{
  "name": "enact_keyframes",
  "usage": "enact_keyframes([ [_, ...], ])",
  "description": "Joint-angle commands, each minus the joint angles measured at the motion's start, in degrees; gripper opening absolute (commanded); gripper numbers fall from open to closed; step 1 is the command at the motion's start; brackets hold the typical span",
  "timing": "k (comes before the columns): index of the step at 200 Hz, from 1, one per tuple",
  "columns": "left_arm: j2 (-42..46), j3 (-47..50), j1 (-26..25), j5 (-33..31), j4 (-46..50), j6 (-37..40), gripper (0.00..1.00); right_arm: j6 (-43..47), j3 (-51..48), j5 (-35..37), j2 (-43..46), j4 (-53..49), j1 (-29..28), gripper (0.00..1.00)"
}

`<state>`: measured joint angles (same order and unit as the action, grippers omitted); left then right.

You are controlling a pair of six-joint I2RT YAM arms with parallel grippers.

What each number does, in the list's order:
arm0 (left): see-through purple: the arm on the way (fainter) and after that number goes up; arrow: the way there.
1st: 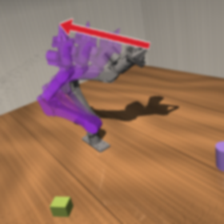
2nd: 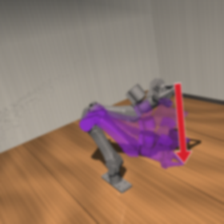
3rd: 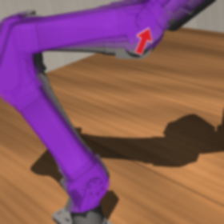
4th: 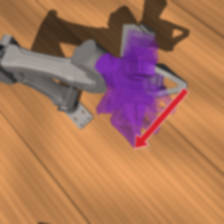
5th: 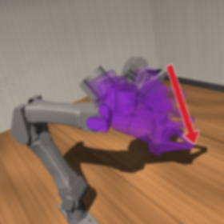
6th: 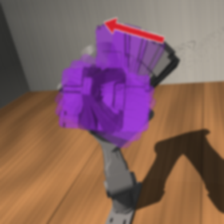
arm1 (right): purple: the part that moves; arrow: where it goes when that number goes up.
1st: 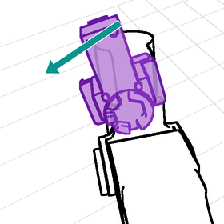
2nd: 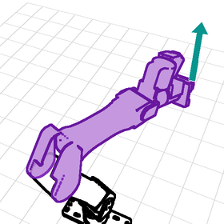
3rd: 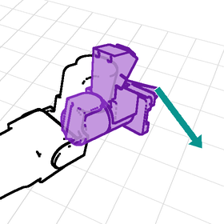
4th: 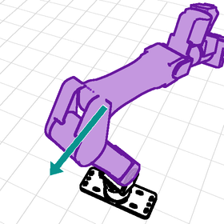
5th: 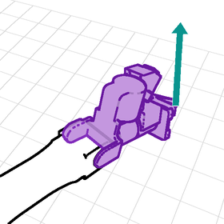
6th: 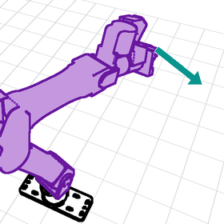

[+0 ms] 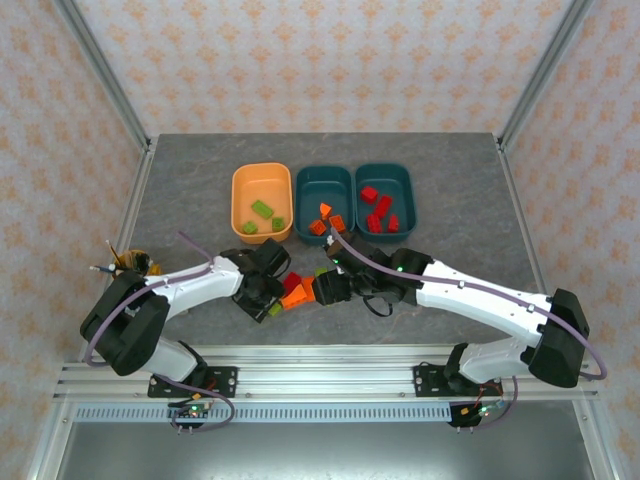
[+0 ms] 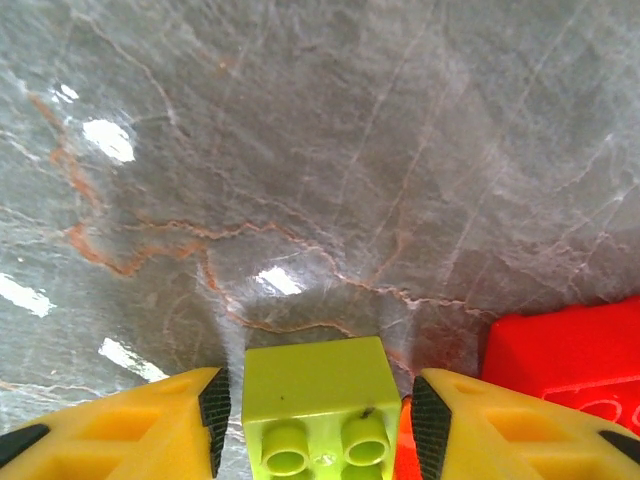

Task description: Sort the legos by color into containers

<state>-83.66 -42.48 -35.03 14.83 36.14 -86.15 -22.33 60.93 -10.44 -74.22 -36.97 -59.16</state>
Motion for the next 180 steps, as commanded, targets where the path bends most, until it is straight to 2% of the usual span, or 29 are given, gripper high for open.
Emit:
enact_keyframes([
  [1, -1.36, 1.35, -0.48, 0.02, -0.69, -1.65, 0.53, -0.79, -0.9, 1.76, 0.78, 0.79, 0.01, 0.66],
  [20, -2.73, 1.39, -0.57, 0.2, -1.58, -1.33, 0.5, -0.87, -0.85, 1.78, 0.9, 0.82, 0.01, 0.66],
  [43, -2.8, 0.79, -0.61, -1.1, -0.24, -0.73, 0.41, -1.09, -0.72, 1.89, 1.38, 0.62, 0.01, 0.66],
  [59, -0.71, -0.08, -0.57, -2.98, 2.37, -0.22, 0.37, -1.39, -0.4, 1.79, 2.11, 0.58, 0.09, 0.66],
  [79, 3.51, -3.06, -0.01, -7.33, 8.25, 2.2, 0.36, -2.16, 1.06, 2.11, 3.31, 0.28, 0.78, 0.66],
  [100, 7.64, -8.88, 3.48, -11.86, 15.47, 8.13, 0.36, -3.42, 3.88, 2.81, 4.89, 0.1, 2.74, 0.67],
  [125, 9.4, -15.68, 11.7, -12.81, 18.33, 16.74, 0.35, -6.1, 6.07, 2.55, 6.15, 3.27, 6.96, 0.68],
  [151, 2.6, -26.95, 18.05, -11.69, 19.37, 27.6, 0.35, -8.77, 6.35, 1.81, 7.71, 11.47, 10.92, 0.74],
  [180, -9.74, -40.64, 21.36, -9.59, 19.45, 35.83, 0.35, -11.4, 7.1, -0.2, 5.05, 17.75, 15.17, 0.79],
])
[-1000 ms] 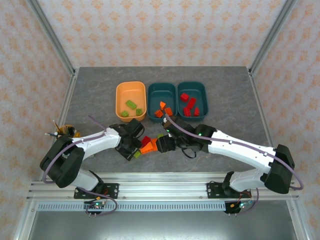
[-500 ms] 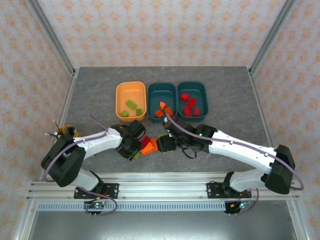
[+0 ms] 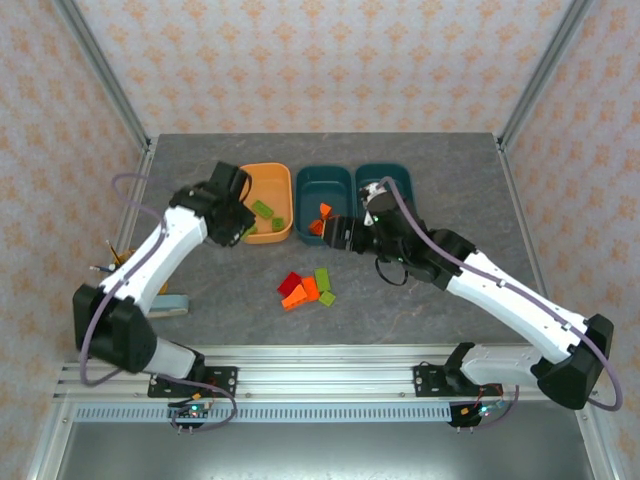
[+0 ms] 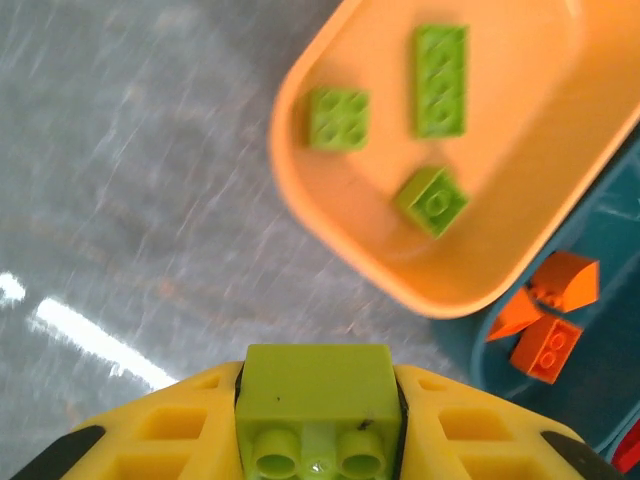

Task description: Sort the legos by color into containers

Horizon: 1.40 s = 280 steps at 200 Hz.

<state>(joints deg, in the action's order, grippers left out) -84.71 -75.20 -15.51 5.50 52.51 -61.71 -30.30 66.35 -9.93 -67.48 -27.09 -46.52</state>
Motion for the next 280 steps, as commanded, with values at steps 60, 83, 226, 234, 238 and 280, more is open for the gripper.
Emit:
enact_keyframes([
  [60, -35.77, -35.16, 2.99, 3.03, 4.53, 17.15, 0.35, -6.22, 4.53, -4.22, -7.03, 10.68, 7.28, 0.8],
  [83, -43.64, -43.09, 3.12, 4.25, 5.59, 17.46, 0.35, -6.12, 4.52, -3.59, -7.48, 9.55, 7.5, 0.8],
  [226, -31.94, -36.76, 3.66, 0.91, 6.82, 16.51, 0.71, 12.05, 8.11, 4.14, -19.28, -15.62, -6.84, 0.8],
  [234, -28.16, -33.83, 3.66, -0.36, 6.97, 16.7, 0.71, 13.31, 8.17, 4.91, -20.62, -15.88, -9.15, 0.8],
  [238, -26.13, -32.26, 3.7, -0.96, 7.01, 16.71, 0.71, 13.66, 8.39, 5.22, -21.57, -16.18, -10.08, 0.8],
  [280, -3.79, -10.47, 3.56, -2.58, 6.25, 16.63, 0.72, 11.51, 15.1, 4.93, -31.99, -19.33, -16.71, 0.78],
])
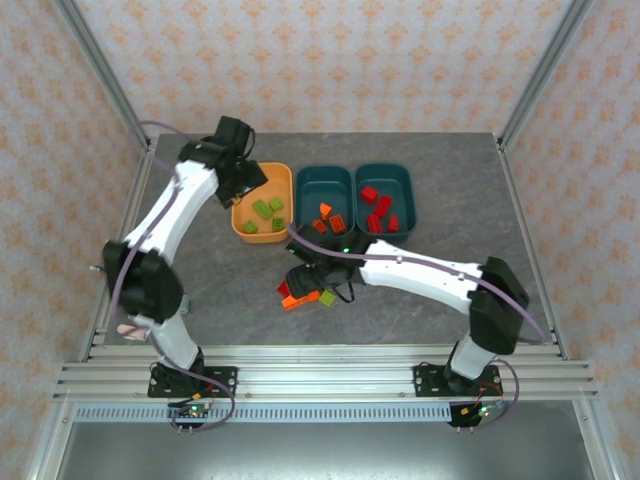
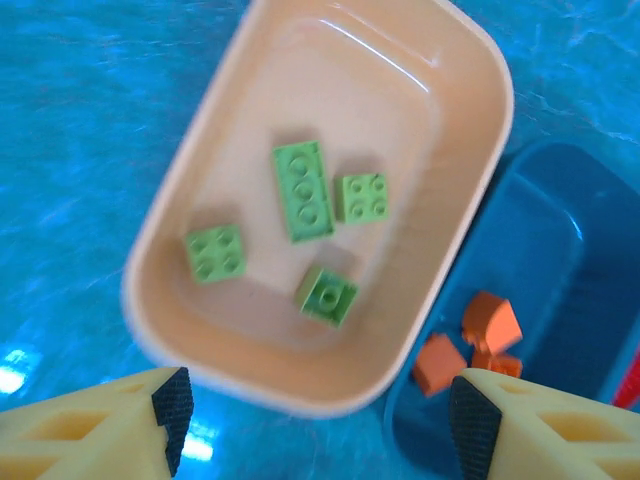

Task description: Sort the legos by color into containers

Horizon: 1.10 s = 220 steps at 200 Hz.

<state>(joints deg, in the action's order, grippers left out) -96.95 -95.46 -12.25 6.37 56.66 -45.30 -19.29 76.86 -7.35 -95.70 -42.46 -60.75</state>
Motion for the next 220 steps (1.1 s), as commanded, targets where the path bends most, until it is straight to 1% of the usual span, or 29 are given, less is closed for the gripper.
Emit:
enact_keyframes([
  [1, 8.97, 10.35, 0.34, -3.5, 2.12, 0.21, 0.72, 0.4, 4.73, 2.35, -3.92, -3.96, -2.59, 0.77],
  [17, 17.3, 18.69, 0.26, -3.73, 2.4, -0.2, 0.72, 0.03, 6.51, 2.27, -6.65, -4.07, -4.13, 0.76],
  [36, 26.26, 26.98, -0.02, -3.65, 4.04, -1.63, 0.72, -0.12, 8.29, 3.7, -9.39, -5.12, -4.9, 0.76],
  [69, 37.18, 36.34, -0.95, -2.9, 6.93, -4.26, 0.73, -2.35, 11.41, 2.91, -15.17, -7.67, -5.12, 0.85],
  [79, 39.44, 37.58, -1.09, -3.03, 7.55, -4.62, 0.73, -2.51, 11.85, 3.73, -16.27, -7.88, -5.32, 0.9],
  [88, 40.8, 37.97, -1.05, -3.25, 8.13, -4.85, 0.73, -2.46, 12.75, 4.92, -17.48, -8.69, -5.2, 0.92],
  [114, 42.81, 37.71, -1.03, -3.77, 10.0, -5.03, 0.73, -1.33, 15.69, 5.94, -20.82, -10.15, -5.27, 0.91],
  [131, 44.42, 37.39, -1.03, -4.8, 12.05, -5.9, 0.73, -1.27, 17.27, 6.45, -23.09, -11.05, -5.23, 0.89],
  [155, 48.87, 38.36, -1.07, -5.84, 13.59, -7.36, 0.74, -1.26, 18.43, 7.09, -24.35, -11.24, -5.27, 0.87],
  [168, 50.28, 38.94, -1.02, -5.87, 14.31, -7.98, 0.74, -1.31, 19.13, 6.71, -25.13, -11.33, -5.26, 0.85],
  [220, 50.56, 38.92, -1.06, -5.76, 14.79, -8.34, 0.75, -1.1, 20.07, 5.1, -26.11, -10.98, -5.28, 0.78],
])
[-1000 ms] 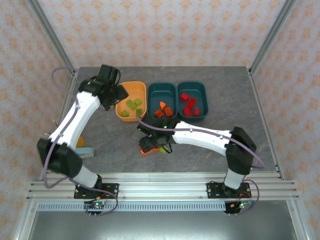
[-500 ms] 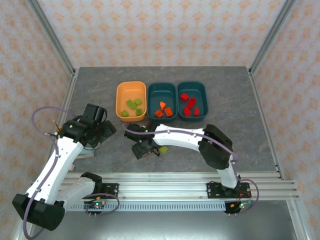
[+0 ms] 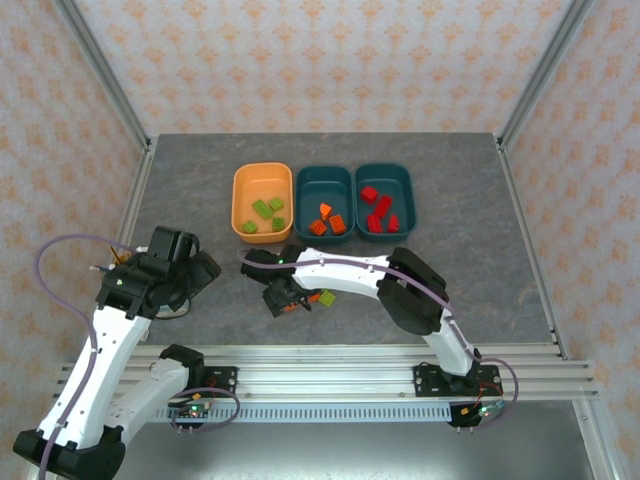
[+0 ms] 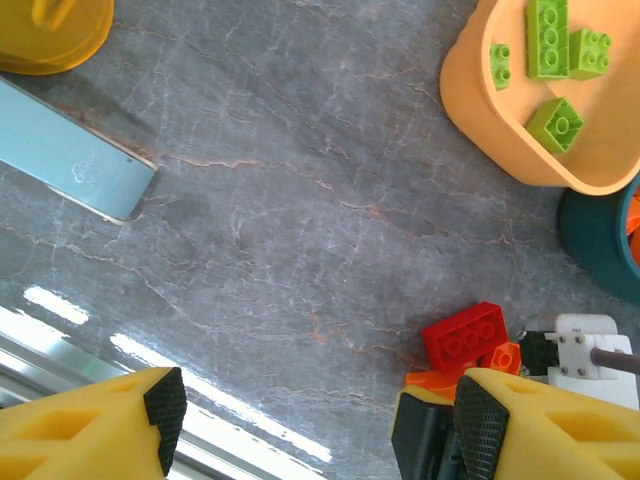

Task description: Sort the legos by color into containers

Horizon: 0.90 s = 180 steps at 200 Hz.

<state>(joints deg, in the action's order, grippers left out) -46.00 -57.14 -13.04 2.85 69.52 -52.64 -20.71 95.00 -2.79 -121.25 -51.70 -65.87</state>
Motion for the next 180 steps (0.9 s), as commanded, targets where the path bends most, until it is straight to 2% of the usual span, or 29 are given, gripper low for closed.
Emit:
enact_keyframes([
  [1, -0.4, 0.62, -0.26, -2.24, 1.94, -0.98, 0.75, 0.32, 1.94, 0.47, -0.56, -1.73, -0.15, 0.78],
  [72, -0.5, -0.16, -0.24, -2.75, 2.94, -0.86, 0.75, 0.41, 4.65, -2.37, -2.38, -2.38, -1.04, 0.78],
  [136, 0.38, -0.36, -0.26, -3.03, 3.7, -1.3, 0.75, 0.21, 5.45, -1.9, -4.86, -4.02, -1.51, 0.79],
  [180, 0.76, -0.34, -0.28, -2.96, 3.91, -1.5, 0.75, 0.47, 5.97, -1.25, -5.13, -4.11, -1.53, 0.64],
])
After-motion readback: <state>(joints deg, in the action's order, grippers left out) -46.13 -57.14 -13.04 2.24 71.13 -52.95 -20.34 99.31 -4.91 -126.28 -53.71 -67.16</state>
